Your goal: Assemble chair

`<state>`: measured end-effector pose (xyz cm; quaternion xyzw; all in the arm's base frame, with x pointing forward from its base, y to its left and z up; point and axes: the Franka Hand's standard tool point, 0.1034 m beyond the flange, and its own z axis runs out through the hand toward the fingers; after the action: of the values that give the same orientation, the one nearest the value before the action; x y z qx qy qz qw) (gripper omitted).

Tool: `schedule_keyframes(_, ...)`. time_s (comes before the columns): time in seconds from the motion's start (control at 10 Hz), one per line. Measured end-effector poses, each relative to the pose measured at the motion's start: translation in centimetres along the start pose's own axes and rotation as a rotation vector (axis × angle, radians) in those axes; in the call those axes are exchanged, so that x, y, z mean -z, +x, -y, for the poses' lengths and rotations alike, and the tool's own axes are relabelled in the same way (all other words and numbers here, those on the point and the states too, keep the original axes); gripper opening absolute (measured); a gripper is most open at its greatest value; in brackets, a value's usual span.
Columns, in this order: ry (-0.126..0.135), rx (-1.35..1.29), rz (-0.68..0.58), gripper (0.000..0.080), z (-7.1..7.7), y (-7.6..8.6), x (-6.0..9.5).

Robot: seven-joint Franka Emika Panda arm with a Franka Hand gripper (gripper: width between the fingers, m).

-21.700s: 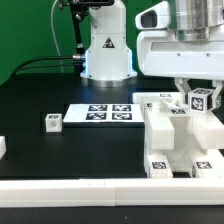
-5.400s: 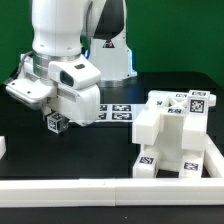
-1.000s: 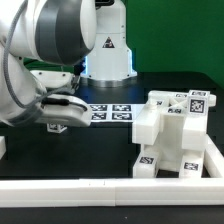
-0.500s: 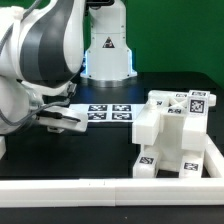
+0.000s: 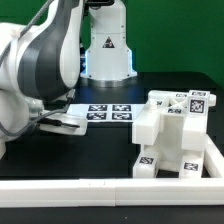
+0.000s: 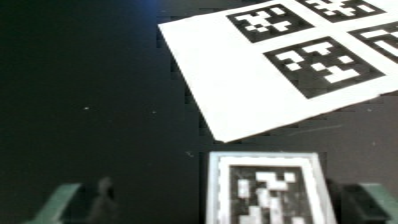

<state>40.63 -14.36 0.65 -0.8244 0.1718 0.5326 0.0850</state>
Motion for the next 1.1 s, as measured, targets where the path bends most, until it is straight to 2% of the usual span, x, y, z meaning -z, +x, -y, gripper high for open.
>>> schedule_keyframes(0.1,0.000,0.000,0.000,0.0462,0.0,0.0,0.0)
schedule_keyframes(0.2,-0.001,0.001,0.001,0.0280,0.1,0.0,0.0)
schedule_keyframes(0.5,-0.007,0.004,-0.004,0.0279,0.3,0.0,0.1)
schedule_keyframes(0.7,-0.033,0.033,-0.057,0.0279,2.1,-1.4,1.7)
schedule_keyframes(0.8,-0.046,0.050,-0.128,0.0279,3.2,-1.8,3.2)
schedule_keyframes(0.9,-0.055,0.070,-0.203,0.0281,4.3,-3.1,4.3)
schedule_keyframes(1.1,-0.063,0.104,-0.360,0.0281,6.1,-4.8,6.7)
